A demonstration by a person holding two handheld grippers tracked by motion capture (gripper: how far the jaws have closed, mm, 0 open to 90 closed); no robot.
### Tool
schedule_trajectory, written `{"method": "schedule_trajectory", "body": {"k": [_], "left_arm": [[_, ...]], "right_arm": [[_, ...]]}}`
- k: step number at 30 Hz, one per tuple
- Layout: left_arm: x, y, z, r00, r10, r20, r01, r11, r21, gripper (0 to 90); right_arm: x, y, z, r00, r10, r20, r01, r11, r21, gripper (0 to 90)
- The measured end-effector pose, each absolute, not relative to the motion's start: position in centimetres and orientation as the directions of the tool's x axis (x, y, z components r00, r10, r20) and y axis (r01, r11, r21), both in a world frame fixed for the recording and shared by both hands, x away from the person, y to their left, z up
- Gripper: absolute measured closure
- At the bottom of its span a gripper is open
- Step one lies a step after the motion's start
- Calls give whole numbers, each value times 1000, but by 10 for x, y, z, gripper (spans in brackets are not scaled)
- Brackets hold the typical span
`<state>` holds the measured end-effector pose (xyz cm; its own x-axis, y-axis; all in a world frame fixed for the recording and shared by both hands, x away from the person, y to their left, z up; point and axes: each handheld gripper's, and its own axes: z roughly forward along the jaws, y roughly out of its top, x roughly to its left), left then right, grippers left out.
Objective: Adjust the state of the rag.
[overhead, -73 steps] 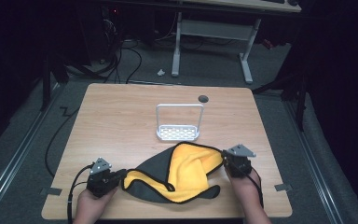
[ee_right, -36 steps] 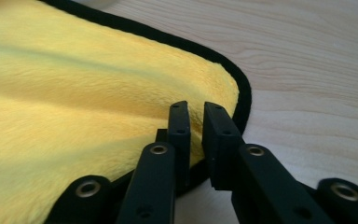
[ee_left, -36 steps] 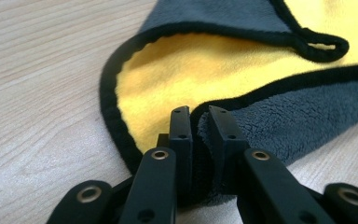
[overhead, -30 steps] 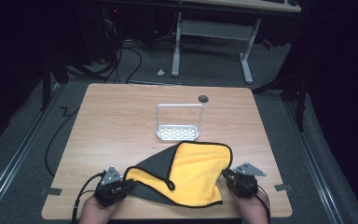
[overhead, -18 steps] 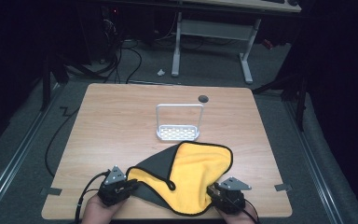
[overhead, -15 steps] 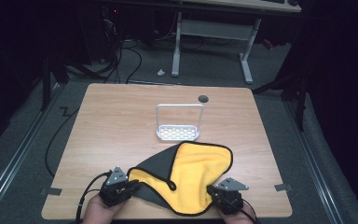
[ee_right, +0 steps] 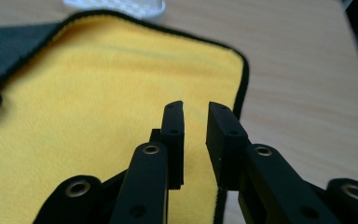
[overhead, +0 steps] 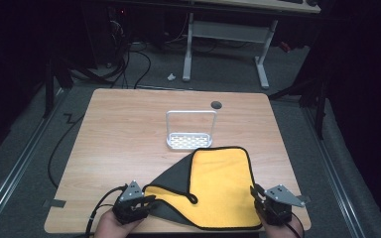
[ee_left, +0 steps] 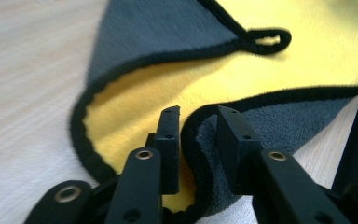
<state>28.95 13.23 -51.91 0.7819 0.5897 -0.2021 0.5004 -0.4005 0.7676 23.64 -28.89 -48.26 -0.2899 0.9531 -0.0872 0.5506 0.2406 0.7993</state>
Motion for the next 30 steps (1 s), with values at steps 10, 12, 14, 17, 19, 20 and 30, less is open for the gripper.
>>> {"method": "schedule_trajectory", "body": {"k": [10, 12, 14, 17, 19, 20, 30], "left_arm": [[321, 144, -510, 738, 651, -179, 481, -321, 816, 567], [323, 127, -512, 767, 635, -91, 440, -418, 795, 520], [326, 110, -515, 794, 607, -16, 399, -501, 768, 478], [340, 98, -519, 803, 597, -6, 400, -531, 747, 768], [349, 105, -518, 776, 627, -61, 442, -473, 762, 777], [358, 114, -518, 733, 670, -114, 484, -397, 780, 779], [351, 163, -521, 562, 789, -247, 609, -193, 770, 679]], "right_arm": [[246, -290, -514, -310, 948, -65, 624, 255, 739, 745], [246, -290, -515, -311, 949, -58, 628, 251, 737, 743], [247, -289, -515, -317, 947, -60, 624, 256, 739, 743], [246, -286, -518, -330, 942, -66, 627, 271, 731, 751], [246, -286, -518, -330, 941, -68, 629, 273, 728, 752], [245, -286, -519, -330, 941, -68, 632, 274, 725, 757], [247, -287, -523, -343, 937, -66, 646, 286, 707, 761]]}}
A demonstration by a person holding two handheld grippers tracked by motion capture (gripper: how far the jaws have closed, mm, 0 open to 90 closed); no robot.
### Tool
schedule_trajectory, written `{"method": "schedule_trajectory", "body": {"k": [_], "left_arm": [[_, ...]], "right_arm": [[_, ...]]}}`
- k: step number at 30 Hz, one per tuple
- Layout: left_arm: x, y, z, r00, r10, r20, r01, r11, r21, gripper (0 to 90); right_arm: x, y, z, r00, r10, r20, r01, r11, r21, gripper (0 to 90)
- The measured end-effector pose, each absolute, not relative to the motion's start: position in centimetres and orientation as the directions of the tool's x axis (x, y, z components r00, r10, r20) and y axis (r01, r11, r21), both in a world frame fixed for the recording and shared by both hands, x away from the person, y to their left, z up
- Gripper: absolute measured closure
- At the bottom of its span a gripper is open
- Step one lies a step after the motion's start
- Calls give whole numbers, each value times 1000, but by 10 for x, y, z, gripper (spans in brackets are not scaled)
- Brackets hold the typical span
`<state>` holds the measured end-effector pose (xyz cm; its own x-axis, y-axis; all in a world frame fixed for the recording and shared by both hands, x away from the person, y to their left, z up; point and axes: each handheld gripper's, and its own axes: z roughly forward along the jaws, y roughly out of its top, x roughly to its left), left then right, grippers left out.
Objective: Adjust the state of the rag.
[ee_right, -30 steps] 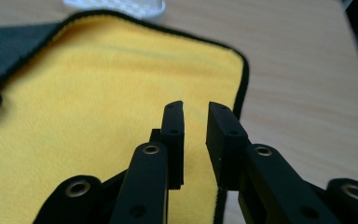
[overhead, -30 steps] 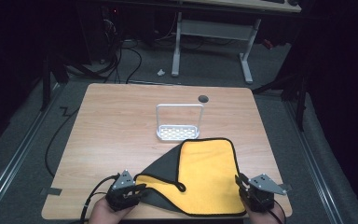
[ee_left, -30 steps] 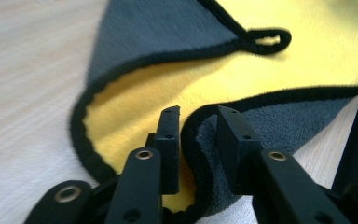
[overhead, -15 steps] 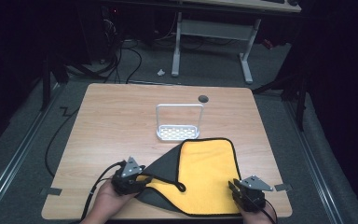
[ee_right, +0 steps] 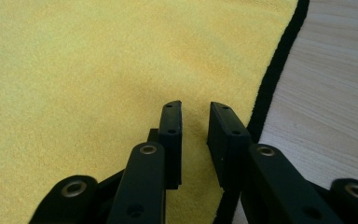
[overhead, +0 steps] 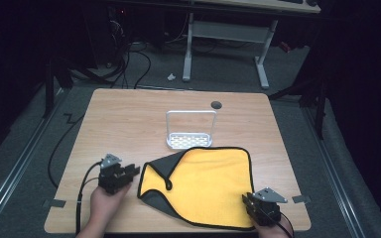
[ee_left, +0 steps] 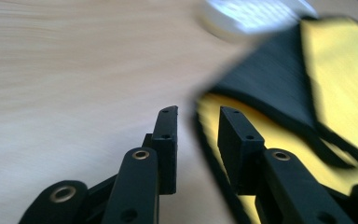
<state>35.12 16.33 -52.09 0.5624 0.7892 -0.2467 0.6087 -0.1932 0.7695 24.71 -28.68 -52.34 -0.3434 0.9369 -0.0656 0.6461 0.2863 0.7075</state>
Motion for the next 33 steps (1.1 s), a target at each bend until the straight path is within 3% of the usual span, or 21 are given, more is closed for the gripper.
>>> {"method": "schedule_trajectory", "body": {"k": [4, 11, 14, 17, 21, 25, 30, 33], "left_arm": [[322, 143, -523, 655, 711, -257, 603, -287, 744, 647], [276, 175, -524, 612, 744, -267, 639, -267, 721, 621], [279, 171, -520, 629, 742, -233, 615, -291, 733, 619], [305, 147, -516, 658, 727, -198, 581, -323, 747, 634], [336, 118, -526, 664, 737, -124, 577, -399, 713, 726], [317, 121, -526, 663, 735, -137, 581, -391, 714, 729], [271, 127, -528, 672, 722, -166, 576, -369, 729, 735], [271, 115, -521, 692, 703, -163, 534, -347, 771, 683]], "right_arm": [[247, -286, -523, -344, 937, -66, 646, 287, 707, 762], [245, -286, -523, -348, 935, -69, 645, 292, 706, 760], [246, -286, -523, -348, 935, -66, 643, 289, 709, 747], [253, -282, -519, -356, 933, -56, 626, 283, 727, 741], [279, -278, -516, -345, 938, -35, 645, 264, 717, 767], [280, -282, -523, -353, 935, -33, 660, 273, 700, 784], [251, -291, -522, -384, 922, -39, 648, 300, 700, 788], [247, -292, -522, -372, 928, -32, 646, 283, 709, 778]]}}
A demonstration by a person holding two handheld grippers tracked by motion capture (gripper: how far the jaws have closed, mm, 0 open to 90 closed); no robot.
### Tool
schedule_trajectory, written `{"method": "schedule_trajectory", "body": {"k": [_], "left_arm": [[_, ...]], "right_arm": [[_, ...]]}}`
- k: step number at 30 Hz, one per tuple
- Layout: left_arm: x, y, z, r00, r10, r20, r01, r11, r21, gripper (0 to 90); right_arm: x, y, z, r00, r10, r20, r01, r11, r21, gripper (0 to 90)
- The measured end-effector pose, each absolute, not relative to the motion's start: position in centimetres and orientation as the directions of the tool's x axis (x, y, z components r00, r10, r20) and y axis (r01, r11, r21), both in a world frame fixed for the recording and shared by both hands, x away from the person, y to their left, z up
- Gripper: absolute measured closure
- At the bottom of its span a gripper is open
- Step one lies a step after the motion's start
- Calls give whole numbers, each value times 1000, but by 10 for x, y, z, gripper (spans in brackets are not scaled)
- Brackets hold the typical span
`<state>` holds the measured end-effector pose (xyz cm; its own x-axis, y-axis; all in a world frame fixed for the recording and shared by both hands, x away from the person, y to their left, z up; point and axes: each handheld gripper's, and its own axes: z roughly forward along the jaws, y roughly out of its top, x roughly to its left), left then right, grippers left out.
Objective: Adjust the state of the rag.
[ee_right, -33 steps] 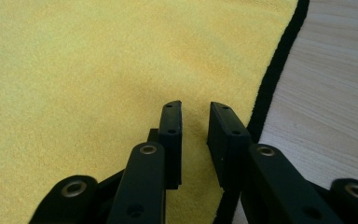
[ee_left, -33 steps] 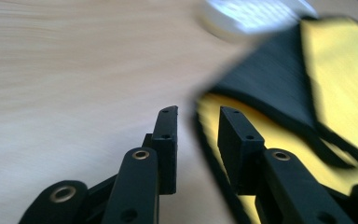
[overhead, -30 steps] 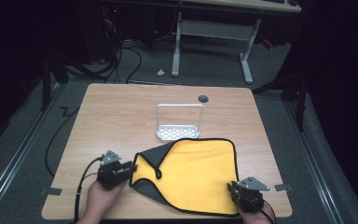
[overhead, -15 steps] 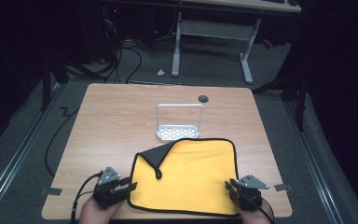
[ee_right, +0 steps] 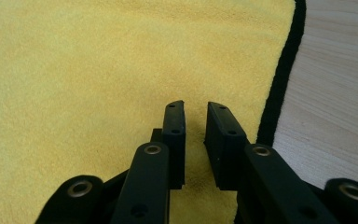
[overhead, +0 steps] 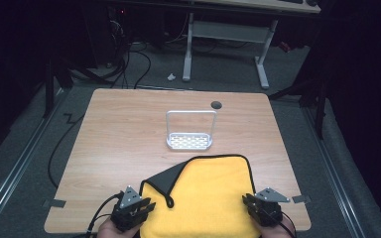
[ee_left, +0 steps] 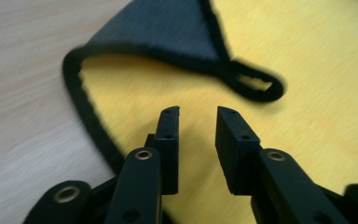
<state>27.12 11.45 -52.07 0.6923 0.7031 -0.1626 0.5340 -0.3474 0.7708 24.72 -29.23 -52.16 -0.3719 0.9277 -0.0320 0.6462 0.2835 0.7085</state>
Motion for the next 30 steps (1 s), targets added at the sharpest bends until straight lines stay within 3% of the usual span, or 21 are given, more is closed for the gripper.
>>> {"method": "schedule_trajectory", "body": {"k": [2, 3, 6, 8, 10, 13, 17, 21, 23, 24, 26, 30], "left_arm": [[279, 99, -515, 710, 684, -167, 508, -334, 794, 578], [284, 90, -514, 716, 680, -159, 496, -335, 801, 578], [299, 67, -522, 727, 681, -83, 492, -433, 756, 478], [304, 63, -527, 722, 689, -53, 493, -460, 739, 529], [308, 68, -522, 721, 689, -71, 502, -449, 739, 797], [323, 83, -509, 696, 714, -77, 503, -408, 762, 862], [362, 115, -496, 628, 775, -74, 518, -345, 783, 866], [406, 132, -500, 564, 823, -72, 559, -316, 767, 846], [420, 136, -506, 540, 836, -102, 581, -282, 763, 721], [424, 139, -508, 517, 847, -125, 594, -249, 765, 721], [424, 146, -506, 497, 854, -155, 588, -201, 783, 644], [400, 157, -496, 522, 841, -139, 531, -194, 825, 632]], "right_arm": [[251, -292, -521, -360, 932, -43, 641, 281, 714, 775], [252, -292, -522, -358, 932, -47, 640, 282, 714, 774], [252, -292, -524, -353, 935, -37, 644, 271, 715, 774], [251, -292, -525, -352, 935, -38, 644, 271, 716, 774], [250, -292, -524, -357, 933, -48, 640, 282, 714, 775], [250, -292, -524, -359, 932, -51, 639, 286, 714, 775], [250, -292, -524, -361, 931, -51, 639, 287, 713, 776], [250, -292, -525, -361, 931, -51, 637, 287, 715, 776], [250, -291, -525, -360, 931, -51, 637, 286, 716, 776], [250, -291, -525, -360, 931, -51, 637, 286, 716, 776], [249, -291, -525, -360, 932, -48, 637, 283, 717, 776], [250, -291, -525, -362, 931, -49, 635, 285, 718, 774]]}}
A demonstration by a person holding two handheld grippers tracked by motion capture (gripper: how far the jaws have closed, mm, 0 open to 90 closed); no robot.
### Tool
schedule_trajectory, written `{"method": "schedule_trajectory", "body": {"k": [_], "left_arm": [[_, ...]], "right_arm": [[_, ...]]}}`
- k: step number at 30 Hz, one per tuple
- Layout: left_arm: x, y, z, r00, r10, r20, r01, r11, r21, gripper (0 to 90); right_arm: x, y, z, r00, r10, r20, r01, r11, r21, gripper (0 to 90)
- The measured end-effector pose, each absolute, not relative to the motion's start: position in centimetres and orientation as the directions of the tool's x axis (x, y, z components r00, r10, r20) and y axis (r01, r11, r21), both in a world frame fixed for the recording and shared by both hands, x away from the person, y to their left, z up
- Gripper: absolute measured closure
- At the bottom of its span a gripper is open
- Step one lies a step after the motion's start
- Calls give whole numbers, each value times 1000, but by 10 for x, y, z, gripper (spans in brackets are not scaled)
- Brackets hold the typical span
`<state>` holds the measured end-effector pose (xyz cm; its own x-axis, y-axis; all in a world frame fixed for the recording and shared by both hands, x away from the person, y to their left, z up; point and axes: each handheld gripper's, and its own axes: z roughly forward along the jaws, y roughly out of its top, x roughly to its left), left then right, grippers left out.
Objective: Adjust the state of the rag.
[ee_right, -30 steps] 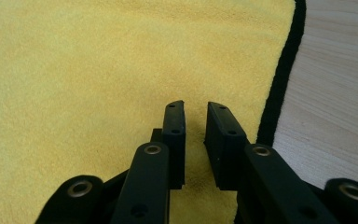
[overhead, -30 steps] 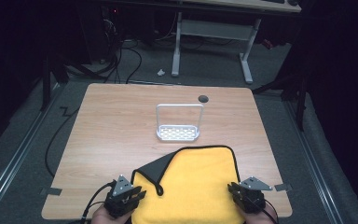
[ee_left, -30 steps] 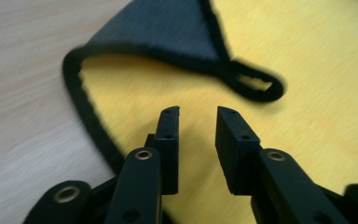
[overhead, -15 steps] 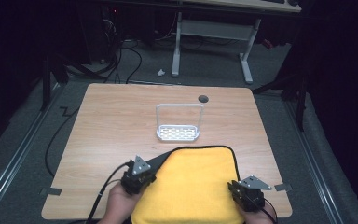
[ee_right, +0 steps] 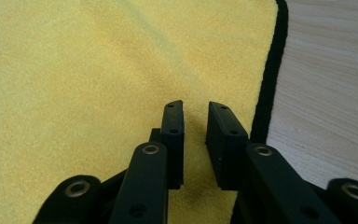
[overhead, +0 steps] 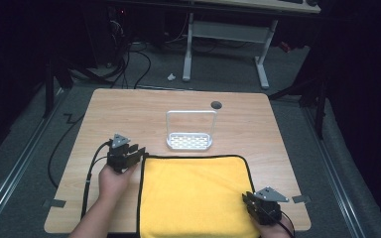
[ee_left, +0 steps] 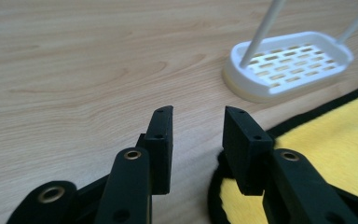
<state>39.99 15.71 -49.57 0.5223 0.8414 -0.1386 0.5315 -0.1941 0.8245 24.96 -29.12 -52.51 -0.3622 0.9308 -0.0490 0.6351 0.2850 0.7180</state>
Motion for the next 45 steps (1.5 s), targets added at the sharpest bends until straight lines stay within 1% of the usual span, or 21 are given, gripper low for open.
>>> {"method": "schedule_trajectory", "body": {"k": [1, 5, 7, 10, 15, 18, 20, 22, 23, 27, 30, 31, 32, 35, 37, 39, 40, 42, 43, 44, 45], "left_arm": [[392, 159, -496, 531, 838, -125, 521, -206, 829, 624], [369, 164, -509, 552, 809, -203, 541, -163, 825, 598], [368, 155, -520, 571, 799, -189, 567, -217, 795, 593], [373, 137, -532, 605, 787, -123, 564, -315, 763, 610], [383, 124, -532, 591, 806, 0, 526, -386, 758, 675], [394, 125, -532, 565, 825, 9, 533, -373, 760, 692], [402, 127, -532, 555, 831, -23, 551, -347, 759, 692], [410, 132, -530, 547, 832, -88, 583, -303, 754, 689], [412, 134, -529, 545, 831, -113, 587, -282, 759, 667], [426, 144, -527, 512, 834, -204, 611, -186, 770, 557], [434, 146, -532, 487, 838, -246, 616, -129, 777, 529], [438, 146, -534, 473, 839, -269, 639, -116, 761, 511], [440, 145, -536, 469, 839, -276, 653, -119, 748, 491], [443, 137, -534, 487, 839, -241, 648, -163, 744, 474], [443, 132, -534, 486, 845, -224, 640, -170, 750, 474], [441, 127, -534, 488, 853, -188, 628, -193, 754, 485], [440, 124, -534, 495, 856, -151, 614, -221, 757, 511], [436, 119, -534, 509, 855, -94, 592, -269, 760, 589], [435, 118, -534, 515, 853, -80, 586, -282, 760, 653], [434, 118, -534, 522, 849, -79, 582, -287, 761, 718], [434, 118, -534, 527, 846, -84, 581, -287, 762, 755]], "right_arm": [[250, -291, -525, -364, 930, -50, 634, 287, 718, 774], [252, -289, -525, -364, 930, -57, 632, 291, 719, 775], [252, -287, -525, -362, 930, -61, 632, 293, 717, 776], [253, -287, -526, -356, 933, -55, 634, 284, 720, 777], [257, -283, -525, -350, 935, -65, 638, 288, 715, 782], [267, -278, -525, -354, 931, -87, 634, 307, 710, 783], [276, -276, -524, -348, 933, -95, 635, 309, 708, 782], [283, -273, -522, -343, 935, -85, 644, 300, 703, 771], [283, -269, -519, -351, 933, -77, 629, 295, 720, 756], [276, -232, -497, -425, 904, -53, 543, 301, 784, 709], [271, -191, -488, -508, 860, -54, 487, 338, 806, 686], [269, -178, -487, -534, 844, -49, 476, 348, 808, 682], [268, -166, -487, -557, 829, -46, 466, 358, 809, 680], [264, -123, -494, -640, 768, -34, 448, 409, 795, 661], [262, -114, -496, -656, 754, -33, 445, 422, 790, 653], [260, -97, -500, -687, 726, -23, 435, 437, 787, 632], [259, -88, -502, -700, 714, -24, 433, 451, 780, 618], [256, -72, -506, -728, 685, -25, 420, 474, 774, 600], [255, -65, -507, -741, 671, -24, 414, 485, 771, 590], [254, -58, -509, -752, 659, -22, 409, 492, 769, 584], [252, -51, -509, -763, 646, -21, 404, 502, 765, 579]]}}
